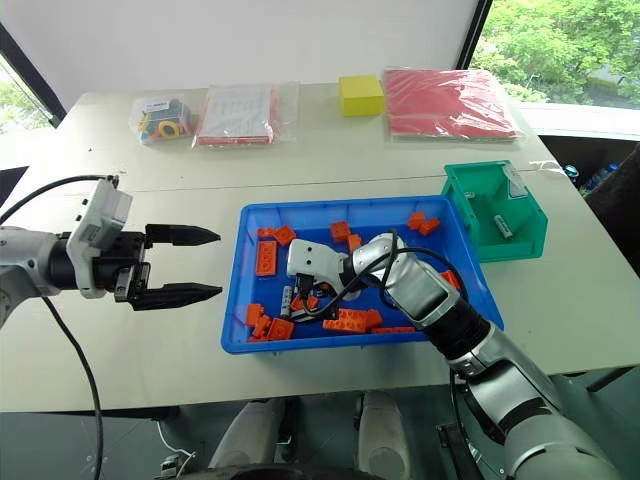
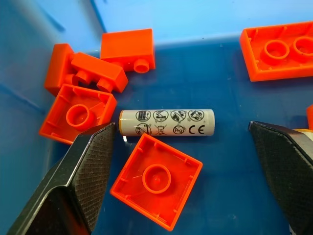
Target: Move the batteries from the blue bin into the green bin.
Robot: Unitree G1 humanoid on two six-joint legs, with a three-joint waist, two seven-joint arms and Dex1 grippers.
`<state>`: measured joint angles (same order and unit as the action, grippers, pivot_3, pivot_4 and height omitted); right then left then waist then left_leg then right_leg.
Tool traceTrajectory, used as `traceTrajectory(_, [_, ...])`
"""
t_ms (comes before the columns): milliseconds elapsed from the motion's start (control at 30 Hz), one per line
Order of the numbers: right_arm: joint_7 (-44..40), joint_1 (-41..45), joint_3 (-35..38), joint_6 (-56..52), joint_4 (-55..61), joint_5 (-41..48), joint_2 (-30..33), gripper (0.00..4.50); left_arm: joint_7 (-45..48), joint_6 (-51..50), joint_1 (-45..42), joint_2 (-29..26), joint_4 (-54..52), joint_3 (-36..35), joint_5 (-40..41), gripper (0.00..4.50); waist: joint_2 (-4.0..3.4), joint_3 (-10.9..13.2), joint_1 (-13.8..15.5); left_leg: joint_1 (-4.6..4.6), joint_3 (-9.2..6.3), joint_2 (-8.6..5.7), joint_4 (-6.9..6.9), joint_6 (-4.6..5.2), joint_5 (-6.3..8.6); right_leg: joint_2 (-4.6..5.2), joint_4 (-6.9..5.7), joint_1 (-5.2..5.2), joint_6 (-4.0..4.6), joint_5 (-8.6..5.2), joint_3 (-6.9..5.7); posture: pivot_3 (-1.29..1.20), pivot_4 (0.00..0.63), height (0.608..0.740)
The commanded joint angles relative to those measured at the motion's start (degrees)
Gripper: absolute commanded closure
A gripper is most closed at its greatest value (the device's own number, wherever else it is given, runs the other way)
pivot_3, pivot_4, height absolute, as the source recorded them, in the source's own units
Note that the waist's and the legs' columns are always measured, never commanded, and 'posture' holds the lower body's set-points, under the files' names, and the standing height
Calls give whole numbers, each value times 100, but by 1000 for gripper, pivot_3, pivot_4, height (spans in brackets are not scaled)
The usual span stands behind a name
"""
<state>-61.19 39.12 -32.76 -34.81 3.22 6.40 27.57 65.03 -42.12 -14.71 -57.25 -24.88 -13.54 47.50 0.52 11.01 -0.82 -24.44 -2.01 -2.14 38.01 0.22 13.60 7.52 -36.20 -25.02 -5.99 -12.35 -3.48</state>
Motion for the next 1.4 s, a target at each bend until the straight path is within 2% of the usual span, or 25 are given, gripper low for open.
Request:
traceTrajectory(33, [-16,-58,-3,187,163,-122,9,58,-20,36,-146,7,5,-17,34,0,0,0,3,0,0,0,0,0,0,0,0,0,0,0,0,0,150,692])
traceTrajectory(300, [-50,-181,14,105,314,-101,-41,58,-19,60,-180,35,16,52,20,0,0,0,6,0,0,-1,0,0,0,0,1,2,0,0,0,0,150,692])
traceTrajectory(333, [-55,-187,19,99,316,-90,-48,568,-13,57,-178,33,14,54,22,0,1,-1,7,0,0,-1,0,0,0,0,1,2,0,0,0,0,150,692])
traceTrajectory(367, [-54,-198,29,65,325,-74,-57,805,-11,49,-171,28,5,49,30,0,1,0,7,0,0,-1,0,0,0,0,1,2,0,0,0,0,150,692])
traceTrajectory(467, [-48,-207,43,8,325,-72,-67,2249,14,40,-143,9,-20,45,41,0,1,-1,6,0,0,-1,0,0,0,0,1,2,0,0,0,0,150,692])
traceTrajectory(700, [-5,-207,340,-227,590,76,34,2241,69,26,-139,-7,-48,66,51,0,1,0,8,1,0,0,0,0,0,0,1,1,0,0,0,0,150,692])
traceTrajectory(800, [79,-193,813,-653,945,361,150,2241,142,41,-101,-36,-50,60,43,0,1,0,21,-1,0,-1,1,0,0,1,1,2,0,0,0,0,150,692])
traceTrajectory(933, [357,-247,2132,-1706,1704,1105,430,2241,205,87,-153,-22,41,116,-31,0,2,1,37,-2,-1,-1,1,0,0,3,2,2,0,0,0,0,150,692])
traceTrajectory(1033, [595,-289,2706,-2139,1944,1392,597,2241,210,106,-206,17,76,172,-67,0,3,0,38,-1,-1,-1,1,0,0,3,3,3,1,-1,0,0,150,692])
traceTrajectory(1167, [985,-399,3615,-2262,1812,1384,1167,2241,217,155,-290,79,136,270,-121,0,2,1,43,-2,2,-1,0,0,1,5,4,2,3,-2,0,0,150,692])
traceTrajectory(1267, [1255,-461,4328,-2162,1206,1255,1755,2241,271,200,-283,75,180,290,-141,0,5,2,52,-4,7,-3,1,1,1,10,7,2,17,-10,1,0,150,692])
traceTrajectory(1400, [1492,-574,4532,-1861,424,983,2356,2241,329,255,-295,88,251,326,-196,0,5,2,56,-4,13,-3,0,1,1,10,7,2,19,-11,2,0,150,692])
